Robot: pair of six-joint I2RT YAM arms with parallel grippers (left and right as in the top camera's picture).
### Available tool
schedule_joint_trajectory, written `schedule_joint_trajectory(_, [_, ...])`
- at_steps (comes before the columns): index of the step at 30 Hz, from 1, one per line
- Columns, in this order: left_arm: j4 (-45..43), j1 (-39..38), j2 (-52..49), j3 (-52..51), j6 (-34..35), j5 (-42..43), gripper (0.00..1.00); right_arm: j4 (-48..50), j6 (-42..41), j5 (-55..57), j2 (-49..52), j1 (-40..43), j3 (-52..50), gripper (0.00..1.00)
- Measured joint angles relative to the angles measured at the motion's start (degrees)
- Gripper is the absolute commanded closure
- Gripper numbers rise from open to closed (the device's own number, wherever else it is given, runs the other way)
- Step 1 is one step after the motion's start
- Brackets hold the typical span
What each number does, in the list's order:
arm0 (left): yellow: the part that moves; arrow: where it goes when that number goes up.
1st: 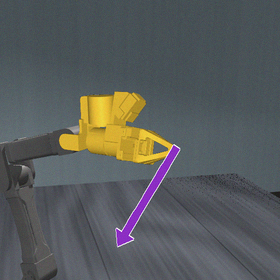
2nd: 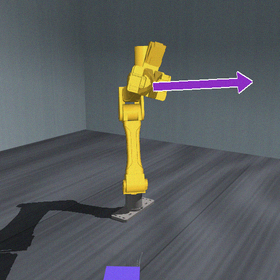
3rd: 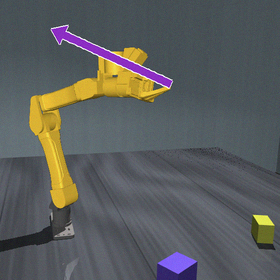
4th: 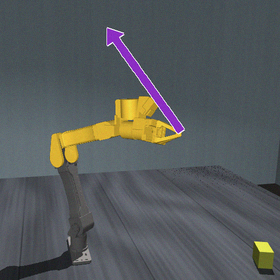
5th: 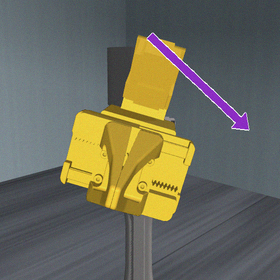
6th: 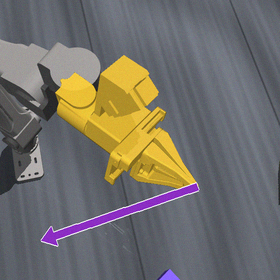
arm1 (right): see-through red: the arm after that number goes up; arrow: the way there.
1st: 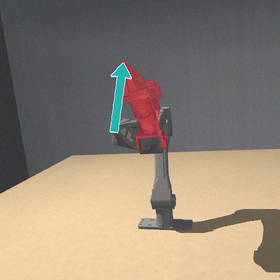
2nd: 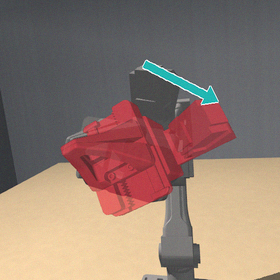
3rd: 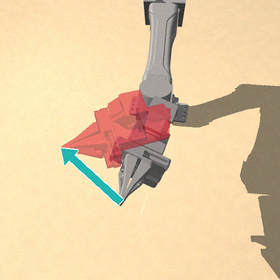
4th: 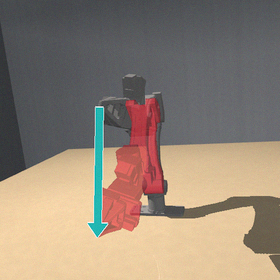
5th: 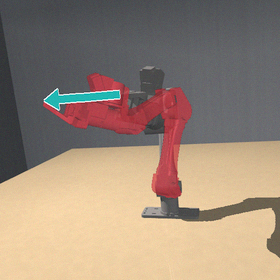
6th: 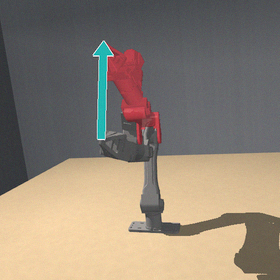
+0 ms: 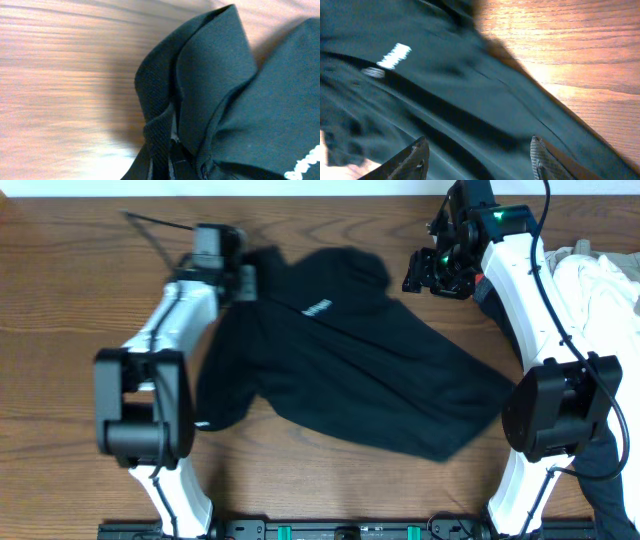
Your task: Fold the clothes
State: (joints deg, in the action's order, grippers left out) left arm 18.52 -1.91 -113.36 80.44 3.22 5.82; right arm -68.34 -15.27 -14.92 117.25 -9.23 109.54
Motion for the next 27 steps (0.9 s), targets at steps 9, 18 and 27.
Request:
schedule_joint_trajectory(9, [6.4, 7.9, 0.7, 0.0, 1.1, -6.3, 0.87, -0.1, 0.0, 4.8, 0.0, 0.0, 0.0, 0.33])
schedule_joint_trajectory(18, [9.4, 10.4, 0.7, 0.0, 1.5, -8.0, 0.56, -2.6, 0.8, 12.8, 1.3, 0.0, -4.3, 0.5])
schedule_joint_trajectory(27, [9.6, 10.5, 0.7, 0.0, 1.3, -8.0, 0.49, -3.8, 0.3, 15.3, 1.9, 0.0, -12.7, 0.44])
